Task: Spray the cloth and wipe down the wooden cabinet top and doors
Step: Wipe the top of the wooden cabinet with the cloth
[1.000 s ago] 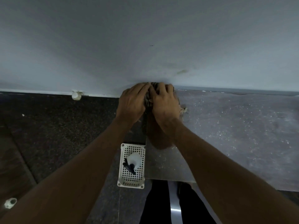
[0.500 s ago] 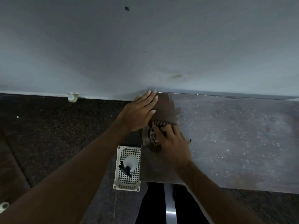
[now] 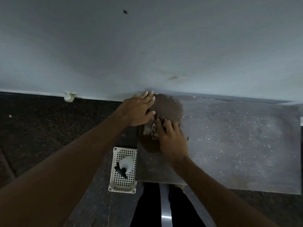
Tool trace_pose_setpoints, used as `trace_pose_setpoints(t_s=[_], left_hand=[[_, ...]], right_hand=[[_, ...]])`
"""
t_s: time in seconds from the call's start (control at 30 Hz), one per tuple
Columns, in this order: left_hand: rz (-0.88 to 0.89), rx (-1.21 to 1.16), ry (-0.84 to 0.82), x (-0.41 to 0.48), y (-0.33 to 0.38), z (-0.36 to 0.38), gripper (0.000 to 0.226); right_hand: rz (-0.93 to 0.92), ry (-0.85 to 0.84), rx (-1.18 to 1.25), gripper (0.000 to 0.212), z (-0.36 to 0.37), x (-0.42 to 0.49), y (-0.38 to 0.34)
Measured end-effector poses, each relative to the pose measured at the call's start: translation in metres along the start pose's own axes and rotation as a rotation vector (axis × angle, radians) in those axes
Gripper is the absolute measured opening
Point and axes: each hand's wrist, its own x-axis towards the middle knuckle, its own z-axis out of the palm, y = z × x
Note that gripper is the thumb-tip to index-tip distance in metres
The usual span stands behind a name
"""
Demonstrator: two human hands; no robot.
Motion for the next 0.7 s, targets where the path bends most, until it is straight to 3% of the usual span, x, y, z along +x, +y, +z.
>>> trace_pose_setpoints(t_s=[0.17,0.3,0.4,0.6,0.7], left_hand=[[-0.07,0.112,-0.196,0.007,0.01,-0.028,0.07],[-0.082,0.129,-0.25,0.008,0.011,-0.034,0.076],[-0.106,0.125,-0.247,0.005,0.012,-0.029,0.085],[-0.137,0.113,-0.242,0.001,0.021,-0.022,0.088],[-0.182,0.123,-0.279,0.004,0.029,-0.026,0.087]], right_hand=[[-0.007,-0.039,-0.044,0.082,-0.007,0.002,0.032],[0.192,0.07,0.031,0.063,-0.031,0.065,0.036],[0.226,0.071,0.023,0.054,-0.038,0.087,0.02],[-0.04,-0.045,0.052,0.07,-0.021,0.021,0.003],[-0.073,-0.122,0.013,0.077,-0.019,0.002,0.023]])
